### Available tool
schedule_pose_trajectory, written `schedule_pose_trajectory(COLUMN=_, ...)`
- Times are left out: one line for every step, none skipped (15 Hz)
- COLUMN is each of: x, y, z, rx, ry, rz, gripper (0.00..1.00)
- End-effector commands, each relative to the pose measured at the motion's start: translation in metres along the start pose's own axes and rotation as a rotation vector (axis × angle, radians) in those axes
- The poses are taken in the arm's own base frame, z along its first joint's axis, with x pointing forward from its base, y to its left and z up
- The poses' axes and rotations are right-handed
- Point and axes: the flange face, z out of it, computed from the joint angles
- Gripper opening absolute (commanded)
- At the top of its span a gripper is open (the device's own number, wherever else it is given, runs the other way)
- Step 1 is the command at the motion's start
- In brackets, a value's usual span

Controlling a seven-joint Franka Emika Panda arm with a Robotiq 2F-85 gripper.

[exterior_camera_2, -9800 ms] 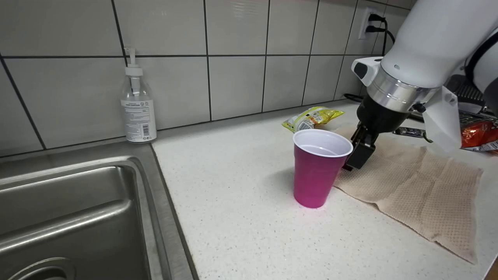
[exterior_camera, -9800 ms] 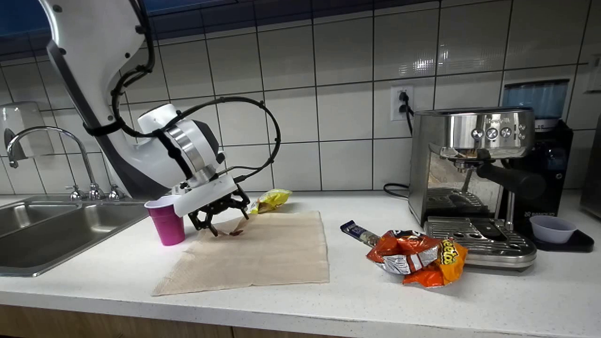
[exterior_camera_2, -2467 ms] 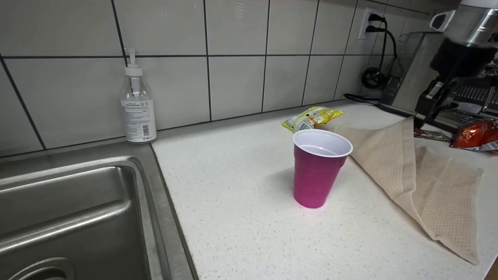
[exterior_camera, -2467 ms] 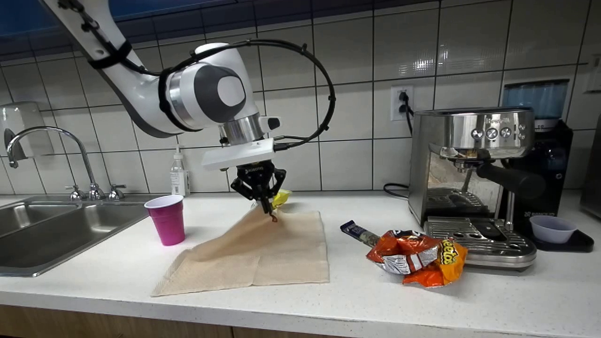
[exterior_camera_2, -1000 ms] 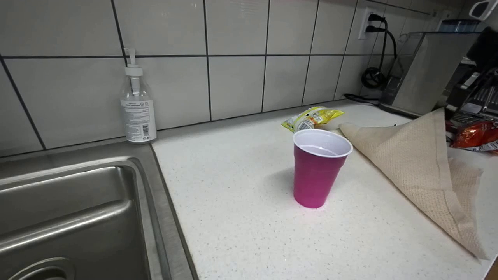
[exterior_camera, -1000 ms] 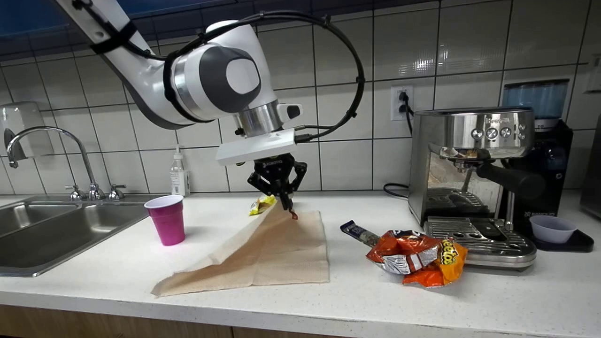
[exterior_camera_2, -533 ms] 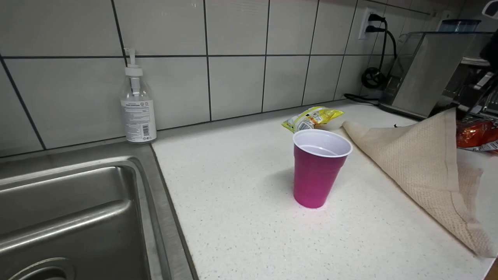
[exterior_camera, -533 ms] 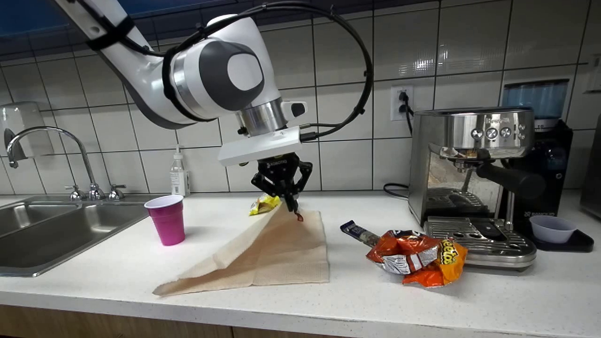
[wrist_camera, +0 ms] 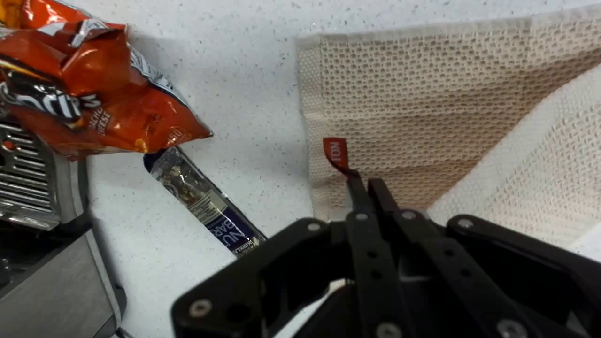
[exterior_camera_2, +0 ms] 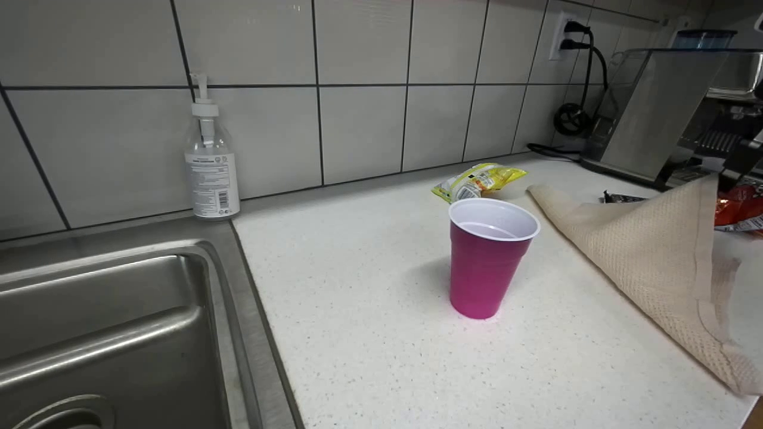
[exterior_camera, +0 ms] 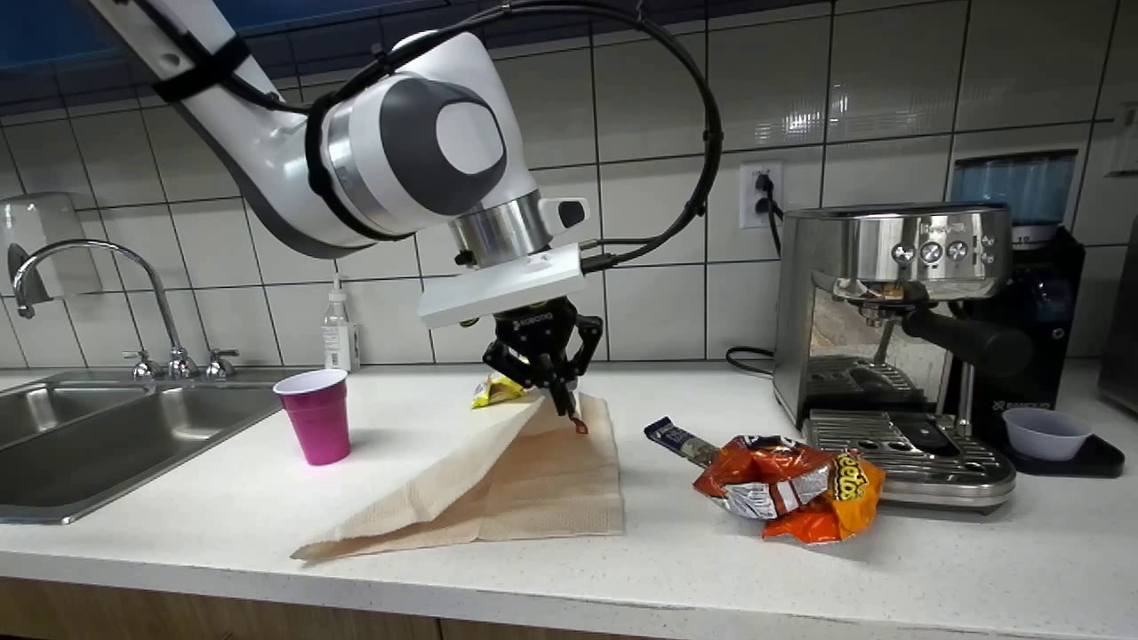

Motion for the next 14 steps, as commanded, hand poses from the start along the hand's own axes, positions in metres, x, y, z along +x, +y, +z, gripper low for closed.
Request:
schedule_pose_trajectory(x=-0.012, y=0.002, z=-0.004, rx=-0.029, ry=0.009, rz=-0.012, gripper=0.01)
schedule_pose_trajectory(x=-0.014, y=0.002, z=-0.002, rx=-0.033, ry=0.004, rz=-0.018, gripper=0.01)
schedule_pose_trajectory(x=-0.016, y=0.002, z=0.000, rx=-0.038, ry=0.001, rz=-0.023, gripper=0.01)
schedule_pose_trajectory(x=-0.018, y=0.002, z=0.002, rx=-0.041, ry=-0.004, rz=-0.029, gripper=0.01)
schedule_pose_trajectory(x=-0.020, y=0.001, z=0.003, rx=-0.045, ry=-0.010, rz=-0.036, gripper=0.01)
schedule_pose_trajectory(x=-0.023, y=0.001, z=0.005, rx=-0.049, ry=-0.017, rz=-0.043, gripper=0.01)
schedule_pose_trajectory(x=-0.026, y=0.000, z=0.007, rx=-0.052, ry=-0.024, rz=-0.048, gripper=0.01)
schedule_pose_trajectory(x=-0.029, y=0.000, z=0.010, rx=-0.055, ry=-0.033, rz=-0.052, gripper=0.01)
schedule_pose_trajectory(x=-0.031, y=-0.001, z=0.012, rx=-0.058, ry=-0.040, rz=-0.055, gripper=0.01)
schedule_pose_trajectory(x=-0.034, y=-0.001, z=0.014, rx=-0.063, ry=-0.048, rz=-0.058, gripper=0.01)
schedule_pose_trajectory(x=-0.036, y=-0.001, z=0.016, rx=-0.069, ry=-0.054, rz=-0.062, gripper=0.01)
schedule_pose_trajectory(x=-0.038, y=0.000, z=0.017, rx=-0.075, ry=-0.060, rz=-0.065, gripper=0.01)
schedule_pose_trajectory(x=-0.039, y=0.000, z=0.019, rx=-0.080, ry=-0.068, rz=-0.066, gripper=0.01)
schedule_pose_trajectory(x=-0.040, y=0.000, z=0.021, rx=-0.087, ry=-0.073, rz=-0.067, gripper=0.01)
